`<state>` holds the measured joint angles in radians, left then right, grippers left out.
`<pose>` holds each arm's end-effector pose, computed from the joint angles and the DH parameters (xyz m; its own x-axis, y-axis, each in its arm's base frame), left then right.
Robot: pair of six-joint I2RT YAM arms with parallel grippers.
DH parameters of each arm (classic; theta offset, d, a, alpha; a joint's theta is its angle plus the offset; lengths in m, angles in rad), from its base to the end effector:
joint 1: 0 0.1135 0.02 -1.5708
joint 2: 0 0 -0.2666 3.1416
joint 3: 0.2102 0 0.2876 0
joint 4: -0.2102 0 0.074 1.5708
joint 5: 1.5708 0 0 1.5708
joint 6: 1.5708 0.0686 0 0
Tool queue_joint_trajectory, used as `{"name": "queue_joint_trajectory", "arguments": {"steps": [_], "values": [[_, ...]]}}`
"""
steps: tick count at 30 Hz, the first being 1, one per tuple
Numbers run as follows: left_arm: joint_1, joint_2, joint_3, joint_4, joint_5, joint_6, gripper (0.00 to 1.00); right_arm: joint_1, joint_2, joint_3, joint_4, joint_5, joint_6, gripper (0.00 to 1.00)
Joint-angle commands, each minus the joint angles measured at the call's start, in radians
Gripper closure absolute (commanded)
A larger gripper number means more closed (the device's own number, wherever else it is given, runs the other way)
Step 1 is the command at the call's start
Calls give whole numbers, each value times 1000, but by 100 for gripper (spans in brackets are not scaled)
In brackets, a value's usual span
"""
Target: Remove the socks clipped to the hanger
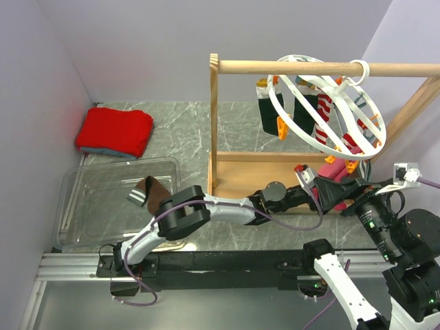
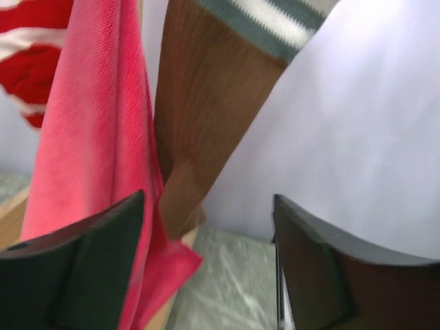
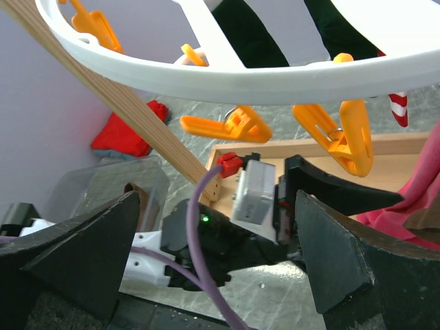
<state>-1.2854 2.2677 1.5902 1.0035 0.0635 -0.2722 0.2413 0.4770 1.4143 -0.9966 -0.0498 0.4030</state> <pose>0.1599 -0.5605 0.2340 -0.1752 -0.3560 -0.9179 0.9629 0.1324 -0.2351 0.0415 0.0137 0.4897 -0.1655 0.3627 -0.9171 -0.2414 0.8868 0.3942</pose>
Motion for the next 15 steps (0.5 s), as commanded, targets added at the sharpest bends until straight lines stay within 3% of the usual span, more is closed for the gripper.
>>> {"name": "queue_joint_trajectory", "arguments": {"steps": [1,2,10,15], "values": [[-11,73,137,78,-56,21,26,-5,-18,11,9,-19,-1,0],[-11,91,174,81,-59,18,32,-5,-20,9,10,-22,5,0],[-12,199,321,20,-60,22,48,-5,-34,18,-5,-22,3,0],[-12,207,369,-19,-48,36,77,-4,-37,20,-14,-21,7,0]]}}
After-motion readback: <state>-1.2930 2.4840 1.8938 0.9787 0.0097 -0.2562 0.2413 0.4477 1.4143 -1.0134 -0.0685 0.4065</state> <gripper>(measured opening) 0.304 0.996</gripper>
